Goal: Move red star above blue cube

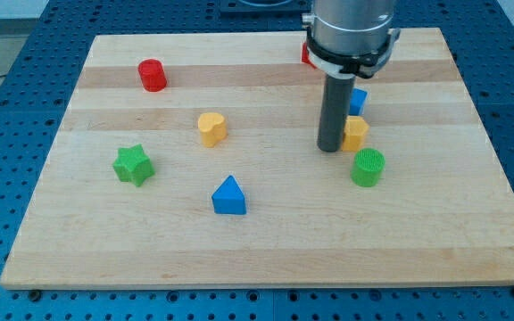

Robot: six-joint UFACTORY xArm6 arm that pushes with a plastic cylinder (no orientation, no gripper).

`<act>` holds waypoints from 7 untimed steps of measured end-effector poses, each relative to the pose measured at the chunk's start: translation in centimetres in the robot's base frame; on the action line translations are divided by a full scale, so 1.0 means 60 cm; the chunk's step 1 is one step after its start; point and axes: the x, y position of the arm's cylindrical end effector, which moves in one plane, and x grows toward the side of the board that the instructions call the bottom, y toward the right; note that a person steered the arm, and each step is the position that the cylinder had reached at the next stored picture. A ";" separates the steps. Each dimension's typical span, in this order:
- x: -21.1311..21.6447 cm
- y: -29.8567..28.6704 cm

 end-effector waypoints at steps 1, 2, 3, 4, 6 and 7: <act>0.014 0.030; 0.018 0.059; 0.020 0.059; 0.020 0.059; 0.023 0.059; -0.010 -0.004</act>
